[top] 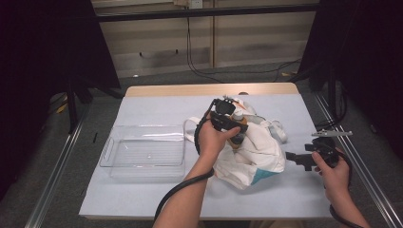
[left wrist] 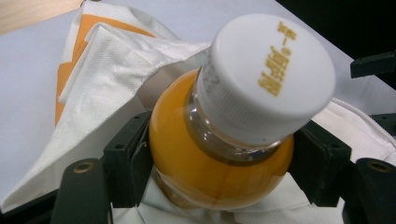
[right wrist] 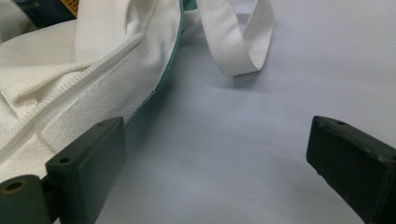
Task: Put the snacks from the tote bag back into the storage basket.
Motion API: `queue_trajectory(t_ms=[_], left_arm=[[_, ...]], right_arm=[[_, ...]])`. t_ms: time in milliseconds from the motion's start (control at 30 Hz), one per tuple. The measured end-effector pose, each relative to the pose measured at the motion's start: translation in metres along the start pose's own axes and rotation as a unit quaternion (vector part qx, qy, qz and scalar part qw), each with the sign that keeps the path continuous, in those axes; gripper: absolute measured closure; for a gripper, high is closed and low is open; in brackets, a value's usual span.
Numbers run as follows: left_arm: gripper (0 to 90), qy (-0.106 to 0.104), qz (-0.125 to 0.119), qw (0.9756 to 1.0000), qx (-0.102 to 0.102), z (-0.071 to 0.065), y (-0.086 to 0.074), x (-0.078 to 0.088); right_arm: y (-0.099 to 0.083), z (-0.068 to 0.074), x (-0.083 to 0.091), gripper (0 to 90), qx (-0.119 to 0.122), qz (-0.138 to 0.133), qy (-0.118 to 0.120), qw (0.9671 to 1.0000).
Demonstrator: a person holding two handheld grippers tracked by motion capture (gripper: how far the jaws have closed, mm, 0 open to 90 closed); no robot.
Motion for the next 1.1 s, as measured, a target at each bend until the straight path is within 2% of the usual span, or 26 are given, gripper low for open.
queue_trajectory(t_ms=[100, 133, 167, 533, 833, 1100], left_arm=[[29.9, -0.001, 0.013, 0.9999, -0.007, -0.001, 0.002, 0.001], [30.0, 0.005, 0.011, 0.9999, -0.001, -0.003, 0.002, 0.001], [30.0, 0.003, 0.010, 0.9999, 0.000, -0.003, 0.003, 0.002], [30.2, 0.011, 0.048, 0.9988, -0.003, -0.011, 0.015, 0.013], [30.3, 0.008, 0.055, 0.9984, 0.004, -0.017, 0.025, 0.026], [30.3, 0.004, 0.071, 0.9974, 0.008, -0.024, 0.035, 0.035]], right_arm=[[0.000, 0.000, 0.000, 5.2, 0.000, 0.001, 0.001, 1.0000], [0.000, 0.000, 0.000, 5.2, 0.001, 0.000, 0.000, 1.0000], [0.001, 0.001, 0.000, 5.2, 0.000, -0.001, 0.002, 1.0000], [0.001, 0.001, 0.003, 5.1, -0.001, -0.002, 0.003, 1.0000], [0.002, 0.000, 0.004, 5.0, -0.003, -0.006, 0.006, 1.0000], [0.003, 0.001, 0.006, 5.0, -0.005, -0.007, 0.010, 0.9999]])
Point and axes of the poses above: each handheld gripper's, and its own axes: x roughly backward along the jaws, y roughly out of its top, z roughly to its left, the point moved 3 cm from there along -x, roughly forward along the jaws, and after that the axes turned 15 degrees about -y, right-handed, at the moved point
